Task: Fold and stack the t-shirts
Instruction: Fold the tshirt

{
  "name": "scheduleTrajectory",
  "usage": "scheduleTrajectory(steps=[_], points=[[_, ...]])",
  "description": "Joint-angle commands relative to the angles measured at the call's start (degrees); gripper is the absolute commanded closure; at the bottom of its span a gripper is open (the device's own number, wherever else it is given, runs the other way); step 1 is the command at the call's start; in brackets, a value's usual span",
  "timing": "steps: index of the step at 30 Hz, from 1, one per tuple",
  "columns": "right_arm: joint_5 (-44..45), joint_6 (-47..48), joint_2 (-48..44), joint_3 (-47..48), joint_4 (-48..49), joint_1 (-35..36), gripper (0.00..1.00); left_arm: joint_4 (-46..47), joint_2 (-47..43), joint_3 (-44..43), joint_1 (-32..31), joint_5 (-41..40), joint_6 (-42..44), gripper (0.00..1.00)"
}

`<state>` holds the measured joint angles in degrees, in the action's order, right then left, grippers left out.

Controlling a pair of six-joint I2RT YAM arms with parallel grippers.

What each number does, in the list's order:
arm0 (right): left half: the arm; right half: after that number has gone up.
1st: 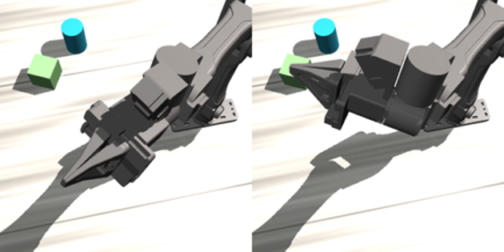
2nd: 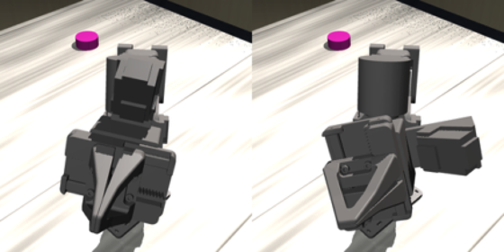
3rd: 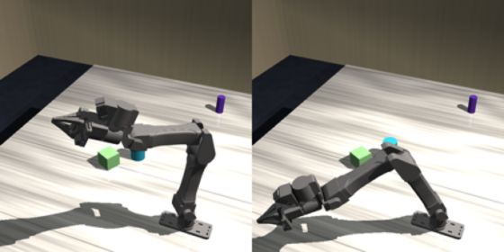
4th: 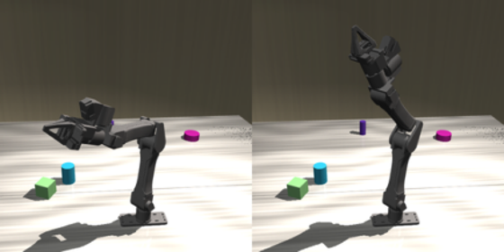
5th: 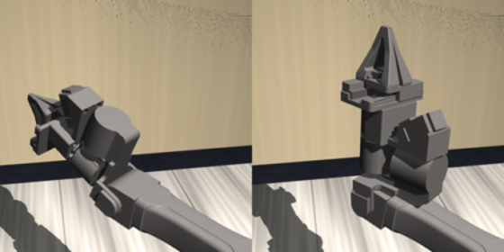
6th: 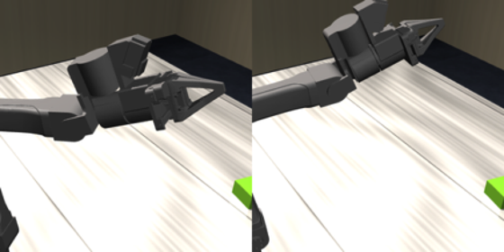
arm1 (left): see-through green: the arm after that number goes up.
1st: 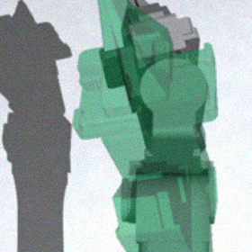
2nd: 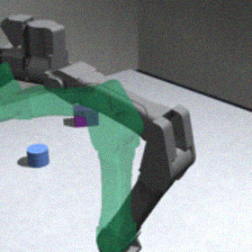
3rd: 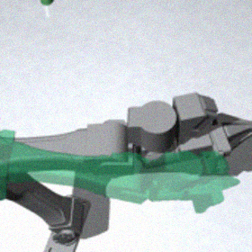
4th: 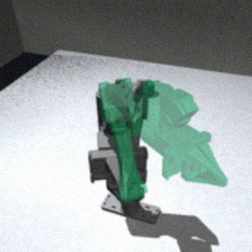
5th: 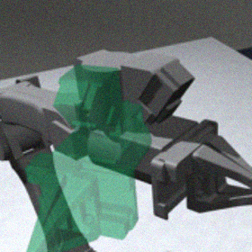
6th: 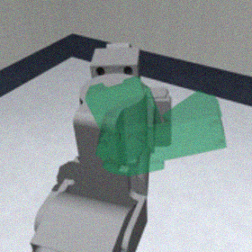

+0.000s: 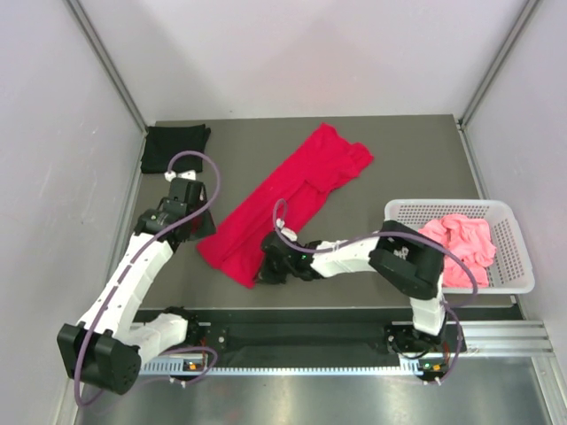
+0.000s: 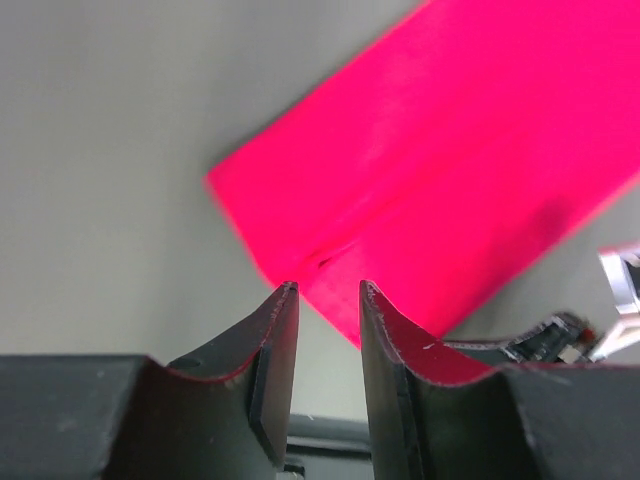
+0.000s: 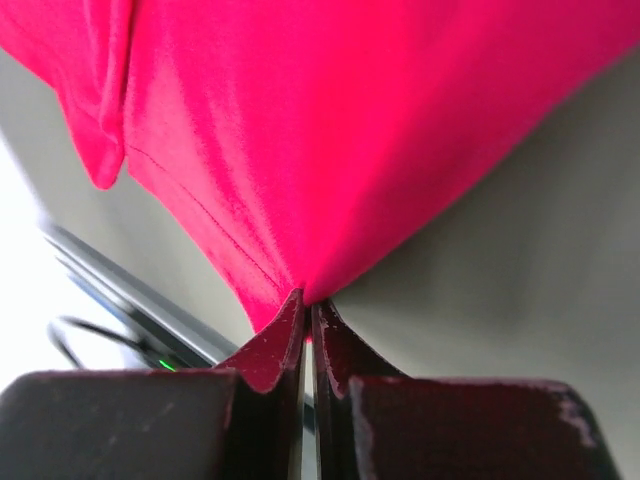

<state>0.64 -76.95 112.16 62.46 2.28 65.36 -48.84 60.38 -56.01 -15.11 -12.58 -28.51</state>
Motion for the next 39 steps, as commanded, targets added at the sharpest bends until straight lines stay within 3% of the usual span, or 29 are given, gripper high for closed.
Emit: scheduleTrajectory(steps=[1,7,12,16,22,29,34,39], points=[[-3.8,13.0,-6.5,-6.7,-5.3,0.1,1.00,4.7,-1.4,2.2,-0.3,14.8,4.3,0.64],[-6.7,19.2,-22.9,-24.7,-4.0,0.5,1.00,8.7,-0.7,7.1,-0.4,26.5,0.5,0.64],[-5.6,16.1,-38.8,-41.6,-4.0,1.0,0.99,8.6,-1.8,10.7,-1.0,31.8,-2.0,0.62],[-2.6,16.6,-54.8,-46.1,-9.7,1.3,0.93,7.4,-2.0,14.3,-2.7,35.4,-4.2,0.61],[-1.0,15.1,-66.4,-49.3,-13.4,1.3,0.77,3.7,-6.5,18.4,-8.3,35.9,-9.7,0.61],[-2.6,15.0,-62.9,-48.1,-11.5,1.4,0.66,-2.1,-9.5,21.7,-13.4,28.6,-11.9,0.61],[-3.1,13.3,-56.9,-47.3,-8.5,1.8,0.63,0.0,-7.7,23.1,-13.5,28.7,-13.4,0.61],[-3.1,8.8,-57.4,-50.8,-3.5,2.1,0.62,0.9,-4.0,23.8,-14.0,29.6,-12.4,0.61]])
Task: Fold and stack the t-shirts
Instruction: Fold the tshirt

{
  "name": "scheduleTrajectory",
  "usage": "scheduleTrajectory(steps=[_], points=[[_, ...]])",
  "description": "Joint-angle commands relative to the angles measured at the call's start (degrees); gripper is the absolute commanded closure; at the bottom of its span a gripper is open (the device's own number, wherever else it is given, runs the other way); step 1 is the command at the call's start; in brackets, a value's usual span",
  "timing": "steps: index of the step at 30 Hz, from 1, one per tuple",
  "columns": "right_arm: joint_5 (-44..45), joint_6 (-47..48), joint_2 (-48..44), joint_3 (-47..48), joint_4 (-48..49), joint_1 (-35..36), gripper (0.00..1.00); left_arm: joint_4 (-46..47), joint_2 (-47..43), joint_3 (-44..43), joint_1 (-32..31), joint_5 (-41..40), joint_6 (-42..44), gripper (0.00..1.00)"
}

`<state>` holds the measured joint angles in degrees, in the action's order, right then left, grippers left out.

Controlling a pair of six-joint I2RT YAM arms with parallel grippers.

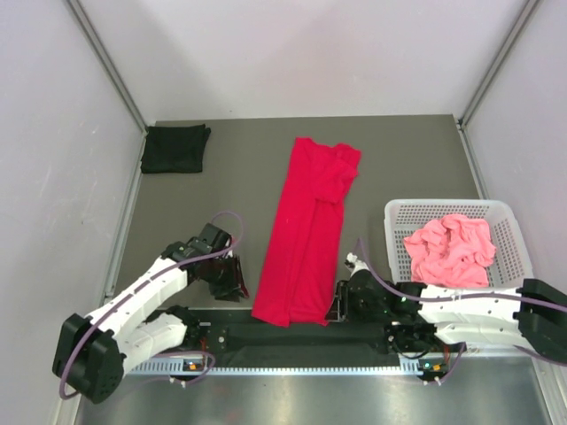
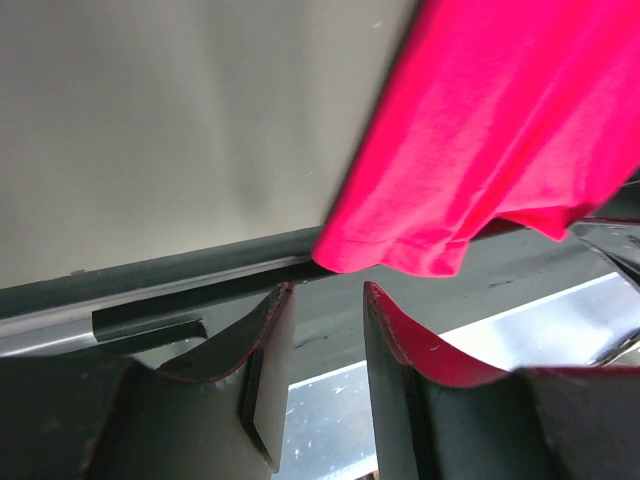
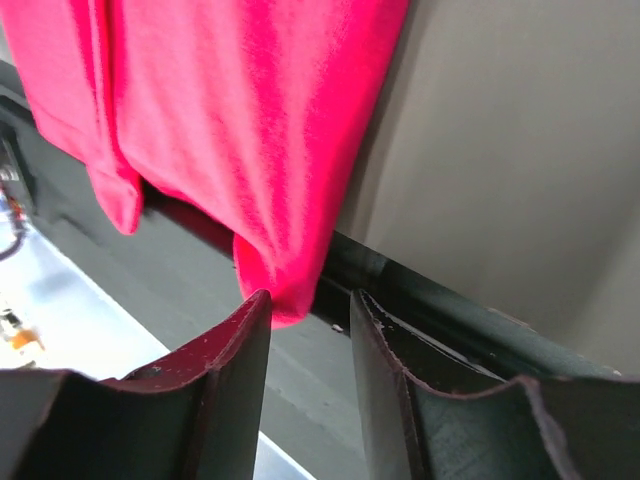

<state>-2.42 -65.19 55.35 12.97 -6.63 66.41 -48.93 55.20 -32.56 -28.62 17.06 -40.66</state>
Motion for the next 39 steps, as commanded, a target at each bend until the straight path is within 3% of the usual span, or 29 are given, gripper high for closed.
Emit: scheduleTrajectory(steps=[1,20,35,39], points=[[0.0,-3.4,-1.0,-1.7,6.0,1.0,0.62,1.0,1.6,0.5,-0.6,0.2,0.1,0.61],[0.3,-5.1,-0.7,-4.9,10.6,1.4,0.53,10.0,12.4,2.5,-1.4,6.4,-1.1,0.58],[-1.0,-4.9,0.5,-4.8,11.8,1.4,0.55,17.4,16.5,7.2,-3.0,7.8,-5.0,0.60],[-1.0,-4.6,0.0,-4.8,11.9,1.4,0.60,19.7,15.9,8.6,-3.0,7.9,-5.7,0.67]])
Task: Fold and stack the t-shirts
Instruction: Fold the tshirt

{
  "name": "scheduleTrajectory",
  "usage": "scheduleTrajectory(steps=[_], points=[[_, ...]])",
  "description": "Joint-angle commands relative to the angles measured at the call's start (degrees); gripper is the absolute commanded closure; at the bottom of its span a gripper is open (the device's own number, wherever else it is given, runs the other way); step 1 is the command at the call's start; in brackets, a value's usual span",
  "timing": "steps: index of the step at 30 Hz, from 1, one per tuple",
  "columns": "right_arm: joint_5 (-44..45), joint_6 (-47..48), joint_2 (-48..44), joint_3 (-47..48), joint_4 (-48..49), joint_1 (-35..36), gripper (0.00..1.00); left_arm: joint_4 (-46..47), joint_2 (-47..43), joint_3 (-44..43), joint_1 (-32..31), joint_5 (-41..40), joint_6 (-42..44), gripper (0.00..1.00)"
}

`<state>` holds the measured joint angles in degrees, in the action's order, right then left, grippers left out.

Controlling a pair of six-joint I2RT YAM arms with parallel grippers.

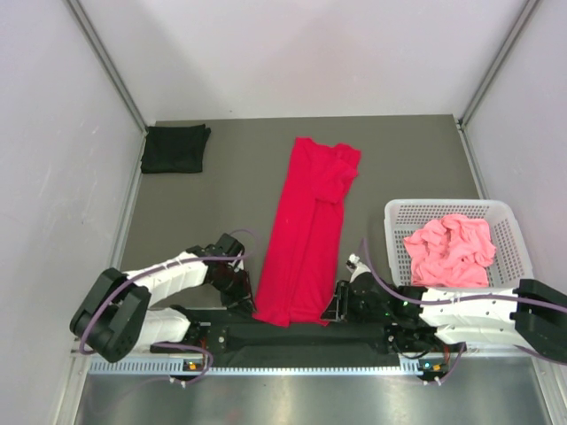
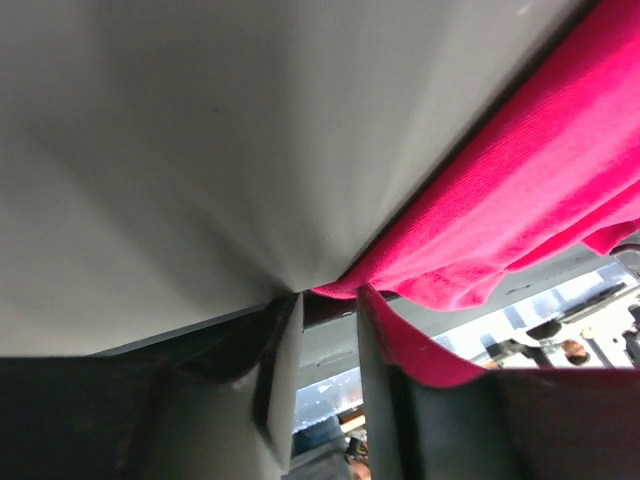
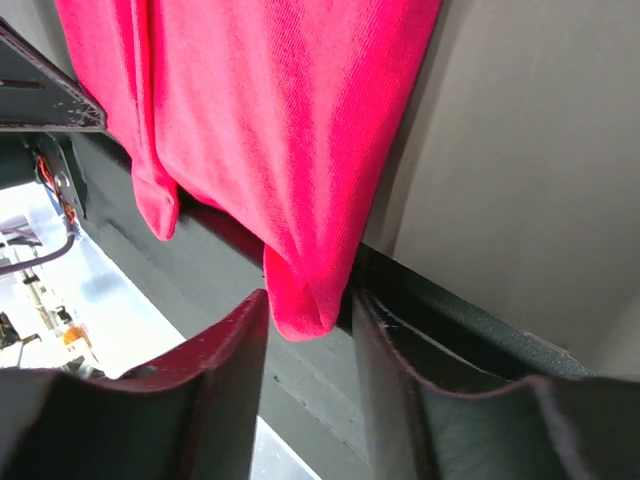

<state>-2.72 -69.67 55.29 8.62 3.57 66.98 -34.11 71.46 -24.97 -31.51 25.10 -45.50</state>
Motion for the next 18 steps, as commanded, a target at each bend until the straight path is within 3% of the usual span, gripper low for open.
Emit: scheduleTrajectory(steps=[1,2,3,4,6,13,18], points=[[-0.7,-0.2,-0.1,-0.6,1.6,0.8,0.62,5.2,-0.9,1.2,-0.1,-0.1,-1.0,0.72],[-0.6,-0.2,-0.3,-0.6,1.6,0.8,0.65,5.3,-1.3,1.1,-0.1,0.1,-1.2,0.76],[-0.6,-0.2,-0.5,-0.5,1.5,0.8,0.77,5.2,-1.8,0.8,-0.1,0.3,-1.3,0.80],[-0.7,-0.2,-1.2,-0.4,1.2,0.8,0.86,5.1,-3.3,0.5,-0.1,0.3,-1.7,0.92],[-0.6,-0.2,-2.2,0.4,-1.1,0.8,1.00,3.3,-4.9,-0.7,-0.1,0.0,-1.8,1.00],[-0.9,3.8,-9.5,8.2,-15.5,-4.0,1.00,-3.4,-7.8,-10.6,-0.1,-2.0,-1.8,1.00],[-8.3,12.8,-9.4,16.0,-23.4,-17.0,1.00,-5.7,-1.2,-22.1,-0.1,-4.1,-1.9,1.00]])
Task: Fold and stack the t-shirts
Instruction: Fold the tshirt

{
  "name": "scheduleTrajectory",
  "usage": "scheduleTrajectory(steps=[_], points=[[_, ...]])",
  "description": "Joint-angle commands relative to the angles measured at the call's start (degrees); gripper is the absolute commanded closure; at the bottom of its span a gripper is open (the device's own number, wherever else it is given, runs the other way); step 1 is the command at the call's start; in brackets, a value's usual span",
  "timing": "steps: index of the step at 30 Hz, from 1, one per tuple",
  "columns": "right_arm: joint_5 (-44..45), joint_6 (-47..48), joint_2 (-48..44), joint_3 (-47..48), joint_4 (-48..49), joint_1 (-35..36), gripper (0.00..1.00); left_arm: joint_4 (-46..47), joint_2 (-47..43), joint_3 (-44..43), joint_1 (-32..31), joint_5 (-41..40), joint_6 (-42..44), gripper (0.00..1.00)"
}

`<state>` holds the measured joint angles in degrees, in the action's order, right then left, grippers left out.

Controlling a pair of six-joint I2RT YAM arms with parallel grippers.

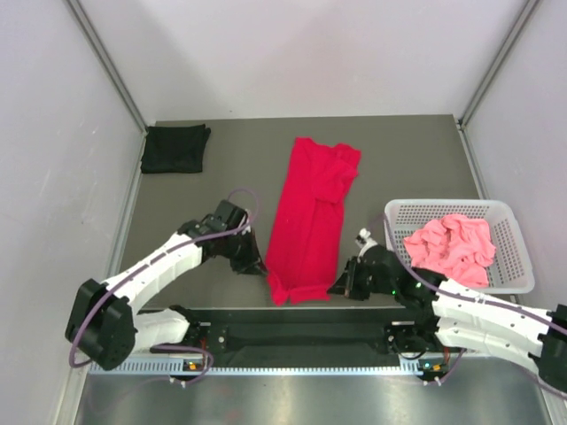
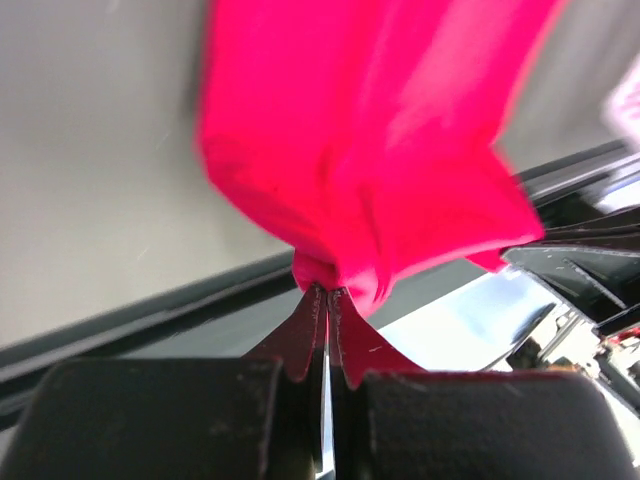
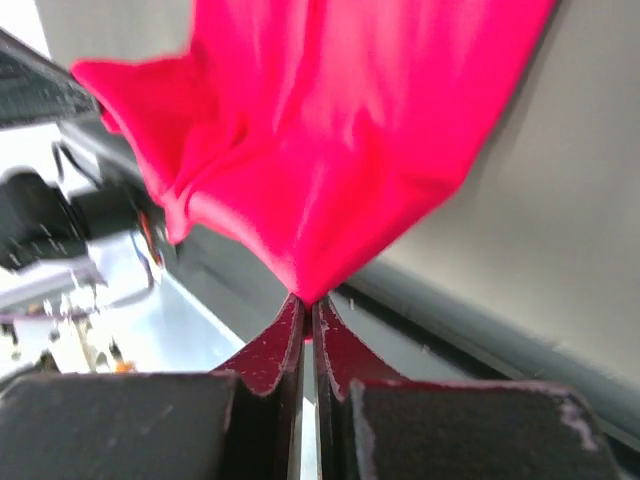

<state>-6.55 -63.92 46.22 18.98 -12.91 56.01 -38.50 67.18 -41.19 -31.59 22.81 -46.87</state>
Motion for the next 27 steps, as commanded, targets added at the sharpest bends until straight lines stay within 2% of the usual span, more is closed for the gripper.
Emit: scheduleTrajectory(steps=[1,5,12,16,20,27], points=[[-5.7,10.4,0.2,6.8,-7.9,-8.2,1.00,-1.0,5.8,-7.2,0.0,-1.8,-0.6,1.00],[-14.2,19.0,4.8,12.9,-11.6,-20.5,1.00,1.4,13.0,-15.3,0.0,-2.2,-1.2,1.00],[-21.8,34.2,21.3,27.3,-17.2,-32.8,1.00,1.5,27.6,-30.9,0.2,-4.1,-0.8,1.00],[-24.6,38.3,29.8,36.4,-18.5,-36.1,1.00,1.1,33.8,-39.1,1.2,-5.8,1.5,1.00],[-25.8,40.5,37.4,41.5,-18.3,-37.6,1.00,2.1,39.2,-45.9,3.6,-5.7,4.0,1.00],[-26.9,40.2,48.3,48.0,-17.0,-38.9,1.00,-0.6,51.9,-58.7,8.9,-1.1,9.3,1.00]])
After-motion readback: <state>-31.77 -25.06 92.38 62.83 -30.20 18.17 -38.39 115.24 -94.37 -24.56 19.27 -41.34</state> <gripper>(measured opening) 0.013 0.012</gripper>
